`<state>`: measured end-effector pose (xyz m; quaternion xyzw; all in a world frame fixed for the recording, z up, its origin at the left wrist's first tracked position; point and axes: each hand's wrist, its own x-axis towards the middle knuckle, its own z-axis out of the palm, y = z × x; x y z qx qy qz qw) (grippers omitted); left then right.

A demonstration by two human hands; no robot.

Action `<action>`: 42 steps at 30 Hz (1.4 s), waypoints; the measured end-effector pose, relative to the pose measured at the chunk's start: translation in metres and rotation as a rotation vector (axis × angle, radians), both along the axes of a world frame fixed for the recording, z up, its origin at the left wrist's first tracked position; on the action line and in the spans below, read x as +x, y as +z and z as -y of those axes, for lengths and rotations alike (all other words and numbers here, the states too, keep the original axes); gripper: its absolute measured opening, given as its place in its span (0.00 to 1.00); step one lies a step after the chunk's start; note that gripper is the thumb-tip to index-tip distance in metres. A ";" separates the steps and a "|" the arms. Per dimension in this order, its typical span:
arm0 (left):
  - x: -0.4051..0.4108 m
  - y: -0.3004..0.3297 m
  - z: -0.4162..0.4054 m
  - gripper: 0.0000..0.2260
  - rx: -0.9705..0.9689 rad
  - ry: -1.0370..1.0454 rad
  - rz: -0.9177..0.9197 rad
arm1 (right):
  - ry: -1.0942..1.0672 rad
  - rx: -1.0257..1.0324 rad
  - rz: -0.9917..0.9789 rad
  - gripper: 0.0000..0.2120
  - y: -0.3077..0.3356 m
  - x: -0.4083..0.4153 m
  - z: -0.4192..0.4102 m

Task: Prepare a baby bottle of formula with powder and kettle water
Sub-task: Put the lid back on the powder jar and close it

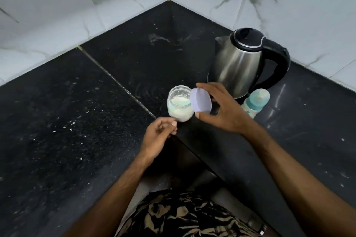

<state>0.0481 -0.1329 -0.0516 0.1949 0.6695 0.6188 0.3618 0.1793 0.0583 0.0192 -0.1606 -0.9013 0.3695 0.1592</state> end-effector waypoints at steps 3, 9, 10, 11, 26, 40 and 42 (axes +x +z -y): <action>-0.018 0.003 0.000 0.10 -0.017 0.115 -0.231 | 0.146 0.127 0.132 0.37 0.031 -0.027 -0.007; -0.037 0.008 -0.021 0.36 -0.069 -0.052 -0.459 | 0.271 0.281 0.318 0.36 0.046 -0.066 -0.010; -0.039 0.009 -0.025 0.39 -0.064 -0.081 -0.469 | 0.281 0.296 0.340 0.36 0.044 -0.070 -0.010; -0.040 0.010 -0.029 0.40 -0.054 -0.106 -0.477 | 0.287 0.301 0.353 0.36 0.041 -0.072 -0.010; -0.048 0.010 -0.047 0.40 -0.018 -0.207 -0.390 | 0.122 0.439 0.390 0.38 0.025 -0.075 -0.001; -0.054 0.009 -0.046 0.35 -0.025 -0.243 -0.411 | 0.078 0.427 0.449 0.40 0.028 -0.080 -0.001; -0.054 0.010 -0.046 0.36 -0.035 -0.248 -0.409 | 0.045 0.465 0.469 0.40 0.027 -0.083 0.002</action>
